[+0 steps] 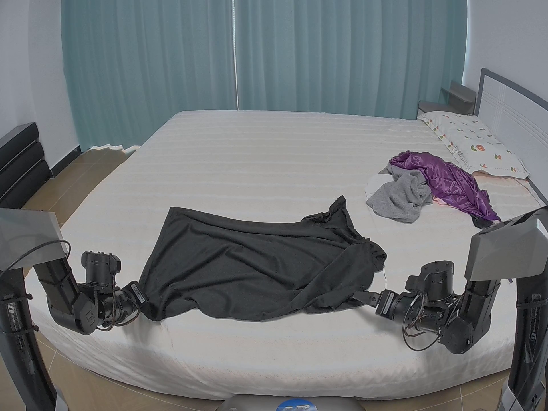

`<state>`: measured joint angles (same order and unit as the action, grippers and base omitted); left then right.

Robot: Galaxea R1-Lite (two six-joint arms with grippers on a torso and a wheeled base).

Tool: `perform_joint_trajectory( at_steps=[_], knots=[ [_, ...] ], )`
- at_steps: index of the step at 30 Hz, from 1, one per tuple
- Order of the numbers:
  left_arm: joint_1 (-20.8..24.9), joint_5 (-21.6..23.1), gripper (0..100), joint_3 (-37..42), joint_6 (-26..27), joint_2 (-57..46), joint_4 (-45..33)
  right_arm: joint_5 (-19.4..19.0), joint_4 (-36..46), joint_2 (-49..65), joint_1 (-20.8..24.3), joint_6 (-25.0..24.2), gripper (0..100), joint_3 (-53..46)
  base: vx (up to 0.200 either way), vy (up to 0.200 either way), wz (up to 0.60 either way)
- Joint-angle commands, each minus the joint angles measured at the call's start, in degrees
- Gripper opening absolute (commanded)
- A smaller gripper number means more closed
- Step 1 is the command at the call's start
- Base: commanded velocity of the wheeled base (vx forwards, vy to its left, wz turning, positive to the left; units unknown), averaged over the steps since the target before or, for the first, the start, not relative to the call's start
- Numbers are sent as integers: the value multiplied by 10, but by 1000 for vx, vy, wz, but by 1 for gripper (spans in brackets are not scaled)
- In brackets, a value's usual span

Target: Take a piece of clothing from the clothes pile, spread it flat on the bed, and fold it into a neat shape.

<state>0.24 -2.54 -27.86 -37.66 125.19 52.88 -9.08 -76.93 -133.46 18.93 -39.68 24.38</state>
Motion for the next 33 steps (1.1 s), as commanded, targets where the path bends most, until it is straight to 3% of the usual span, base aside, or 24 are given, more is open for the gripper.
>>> perform_joint_trajectory(
  at_steps=[1, 12, 13, 20, 30, 33],
  knots=[
    [0, 0, 0, 0, 0, -1, 0, 2, -1, -35, 17, 9, 100, 19, 0, 0, 0],
    [0, 0, 0, 0, 0, 1, 0, 5, 34, -61, 13, 39, 100, 86, 0, 0, 0],
    [0, 0, 0, 0, 0, 1, 0, 9, 40, -72, 11, 52, 0, 95, 0, 0, 0],
    [1, -1, 0, 4, 1, -1, 0, 34, 29, -43, 9, 55, 0, 67, 0, 0, 0],
    [20, -5, 0, 32, 9, -39, -4, 21, 18, 72, -6, 48, 0, -55, 0, 0, 0],
    [29, -6, 0, 54, 12, -55, -5, -1, 17, 116, -6, 48, 0, -117, 0, 0, 0]
  ],
)
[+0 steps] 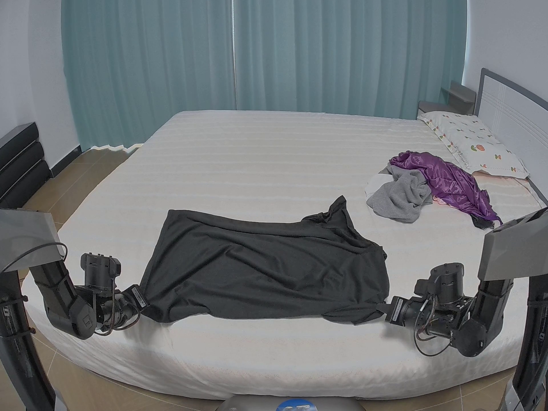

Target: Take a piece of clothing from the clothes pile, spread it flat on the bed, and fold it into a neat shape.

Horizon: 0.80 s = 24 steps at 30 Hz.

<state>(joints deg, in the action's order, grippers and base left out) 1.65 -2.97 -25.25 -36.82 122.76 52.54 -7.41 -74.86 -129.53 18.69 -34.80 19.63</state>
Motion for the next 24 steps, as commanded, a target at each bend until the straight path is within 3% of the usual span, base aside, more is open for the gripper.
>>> perform_joint_trajectory(
  at_steps=[1, 12, 24],
  knots=[
    [17, -2, 0, 33, 3, -33, -1, -22, -5, 87, -4, -1, 0, -83, 0, 0, 0],
    [18, -3, 0, 87, 20, -70, 4, -74, 2, 161, -13, -13, 0, -196, 0, 0, 0],
    [7, -3, 0, 125, 65, -121, -4, -84, 159, 209, 43, -32, 0, -196, 0, 0, 0]
  ],
)
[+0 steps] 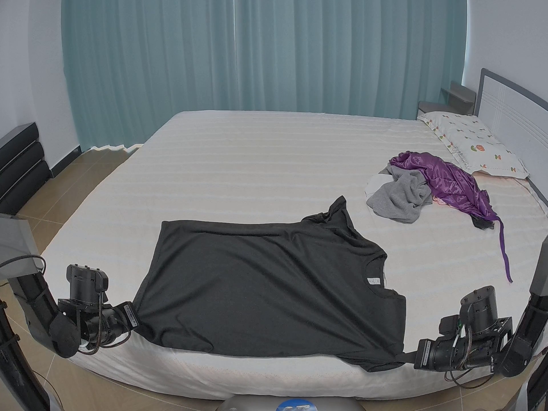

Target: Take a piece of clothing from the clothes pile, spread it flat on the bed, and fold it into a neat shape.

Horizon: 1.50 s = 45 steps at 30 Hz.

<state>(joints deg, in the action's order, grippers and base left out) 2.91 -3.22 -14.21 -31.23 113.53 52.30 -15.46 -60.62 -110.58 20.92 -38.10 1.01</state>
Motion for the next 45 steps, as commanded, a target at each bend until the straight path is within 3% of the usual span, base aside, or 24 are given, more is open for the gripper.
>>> perform_joint_trajectory(
  at_steps=[1, 12, 13, 19, 20, 25, 34, 39, 40, 43, 44, 45],
  knots=[
    [-6, 0, 0, 16, 9, -31, -2, -5, 20, 19, 22, 2, 0, -10, 0, 0, 0],
    [-5, 1, 0, 31, 9, -20, -9, -3, 4, -39, 20, 12, 0, -10, 0, 0, 0],
    [-5, 1, 0, 31, 8, -13, -5, -5, -15, -56, 20, 12, 100, -10, 0, 0, 0],
    [-6, 6, 0, 31, 7, -11, -5, -4, -85, -98, 13, 5, 100, -10, 0, 0, 0],
    [-6, 6, 0, 32, 6, -11, -4, 0, -165, -133, -6, 7, 100, -10, 0, 0, 0],
    [-9, 6, 0, 31, 6, -12, -4, 3, -223, -168, -43, 10, 100, -10, 0, 0, 0],
    [-10, 6, 0, 27, 4, -13, -4, 3, -240, -191, -110, 10, 100, 20, 0, 0, 0],
    [-10, 7, 0, 29, 3, -6, -4, 3, -241, -204, -117, 8, 100, 39, 0, 0, 0],
    [-10, 7, 0, 28, 3, -5, -4, 3, -241, -205, -117, 8, 0, 43, 0, 0, 0],
    [-10, 7, 0, 31, 2, -5, -4, 2, -238, -207, -117, 7, 0, 50, 0, 0, 0],
    [-10, 7, 100, 31, 2, -5, -4, 3, -237, -211, -116, 7, 0, 50, 0, 0, 0],
    [-10, 7, 100, 31, 2, -4, -4, 3, -241, -215, -114, 7, 0, 48, 0, 0, 0]
  ],
)
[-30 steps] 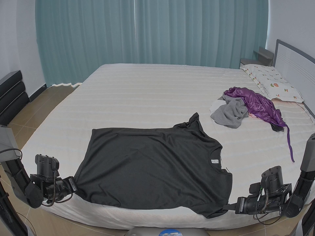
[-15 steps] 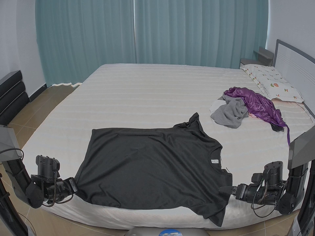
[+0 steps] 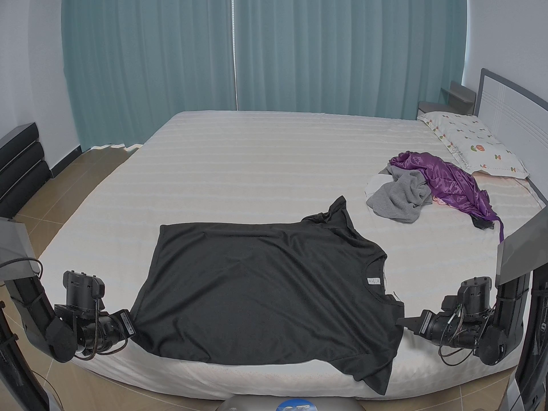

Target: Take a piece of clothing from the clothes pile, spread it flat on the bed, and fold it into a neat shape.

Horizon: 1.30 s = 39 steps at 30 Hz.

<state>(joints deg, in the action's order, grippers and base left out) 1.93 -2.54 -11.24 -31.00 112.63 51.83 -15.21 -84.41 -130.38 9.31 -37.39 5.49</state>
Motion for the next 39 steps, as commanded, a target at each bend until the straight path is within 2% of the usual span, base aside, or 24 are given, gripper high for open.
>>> perform_joint_trajectory(
  at_steps=[1, 15, 16, 20, 26, 30, 39],
  knots=[
    [0, 0, 100, 2, 0, 6, 0, 0, -3, -19, 2, 0, 0, 1, 0, 0, 0],
    [-10, 1, 100, -16, -9, 0, 0, -2, -5, -9, -38, -1, 0, -17, 0, 0, 0],
    [-10, 1, 100, -18, -13, -2, 0, -3, -6, -9, -38, -1, 100, -17, 0, 0, 0],
    [-10, 1, 100, -29, -29, -4, 0, -4, -7, 2, -38, -6, 100, -21, 0, 0, 0],
    [-7, 1, 100, -37, -53, -8, 0, -7, -51, 43, -33, -56, 100, -48, 0, 0, 0],
    [-7, 2, 100, -43, -79, -17, -1, -7, -53, 58, -31, -64, 100, -52, 0, 0, 0],
    [-5, 1, 100, -41, -80, -22, -2, -4, -54, 84, -35, -95, 100, -52, 0, 200, 0]
  ],
)
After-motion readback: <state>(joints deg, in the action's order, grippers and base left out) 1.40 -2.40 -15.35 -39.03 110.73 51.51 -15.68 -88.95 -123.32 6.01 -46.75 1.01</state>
